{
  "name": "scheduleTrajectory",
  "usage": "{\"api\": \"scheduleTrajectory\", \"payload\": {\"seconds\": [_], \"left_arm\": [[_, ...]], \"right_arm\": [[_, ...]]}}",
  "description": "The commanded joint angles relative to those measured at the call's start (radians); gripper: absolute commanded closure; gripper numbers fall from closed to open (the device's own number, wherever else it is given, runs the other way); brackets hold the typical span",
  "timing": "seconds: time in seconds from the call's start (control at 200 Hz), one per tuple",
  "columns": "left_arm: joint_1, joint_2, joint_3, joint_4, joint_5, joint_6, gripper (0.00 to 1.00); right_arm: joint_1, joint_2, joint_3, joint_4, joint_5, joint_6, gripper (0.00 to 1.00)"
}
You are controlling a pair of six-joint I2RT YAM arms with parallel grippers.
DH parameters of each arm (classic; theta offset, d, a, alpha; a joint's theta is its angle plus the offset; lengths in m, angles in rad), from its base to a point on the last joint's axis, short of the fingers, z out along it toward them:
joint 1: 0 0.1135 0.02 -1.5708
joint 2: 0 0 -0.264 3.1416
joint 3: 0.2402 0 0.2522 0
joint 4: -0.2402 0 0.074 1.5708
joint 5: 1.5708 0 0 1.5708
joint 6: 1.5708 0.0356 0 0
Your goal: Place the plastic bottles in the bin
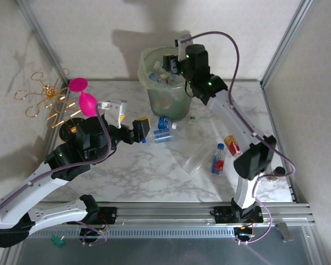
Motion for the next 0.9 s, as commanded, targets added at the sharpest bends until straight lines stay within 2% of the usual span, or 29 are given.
{"api": "scheduleTrajectory", "payload": {"seconds": [0.0, 0.035, 0.15, 0.295, 0.38, 0.426, 0.481, 0.621, 0.686, 0.781, 0.891], "left_arm": [[0.001, -0.022, -0.012, -0.035, 0.035, -0.025, 0.08], [0.001, -0.028, -0.017, -0.043, 0.040, -0.028, 0.08], [0.000, -0.063, -0.041, -0.057, 0.053, -0.042, 0.09], [0.000, -0.107, -0.068, -0.081, 0.056, -0.058, 0.09], [0.000, -0.122, -0.092, -0.083, 0.048, -0.061, 0.09], [0.000, -0.122, -0.104, -0.080, 0.044, -0.063, 0.09], [0.000, -0.119, -0.118, -0.071, 0.043, -0.064, 0.09], [0.000, -0.087, -0.130, -0.042, 0.054, -0.057, 0.09], [0.000, -0.067, -0.121, -0.039, 0.061, -0.051, 0.09], [-0.001, -0.054, -0.111, -0.040, 0.067, -0.049, 0.09], [0.000, -0.068, -0.133, -0.033, 0.070, -0.053, 0.09]], "right_arm": [[-0.006, -0.172, -0.160, 0.072, -0.079, 0.120, 0.40], [-0.005, -0.221, -0.223, 0.069, -0.075, 0.149, 0.40], [-0.011, -0.386, -0.437, 0.040, -0.032, 0.256, 0.30], [-0.019, -0.571, -0.689, -0.035, -0.040, 0.335, 0.27], [-0.020, -0.626, -0.773, -0.150, 0.014, 0.430, 0.26], [-0.019, -0.631, -0.792, -0.224, 0.040, 0.492, 0.25], [-0.017, -0.630, -0.811, -0.336, 0.090, 0.656, 0.24], [0.022, -0.592, -0.919, -0.433, 0.022, 1.007, 0.23], [0.041, -0.544, -0.938, -0.469, 0.014, 1.083, 0.23], [0.066, -0.472, -0.947, -0.534, 0.070, 1.162, 0.23], [0.071, -0.435, -0.980, -0.523, 0.076, 1.207, 0.20]]}}
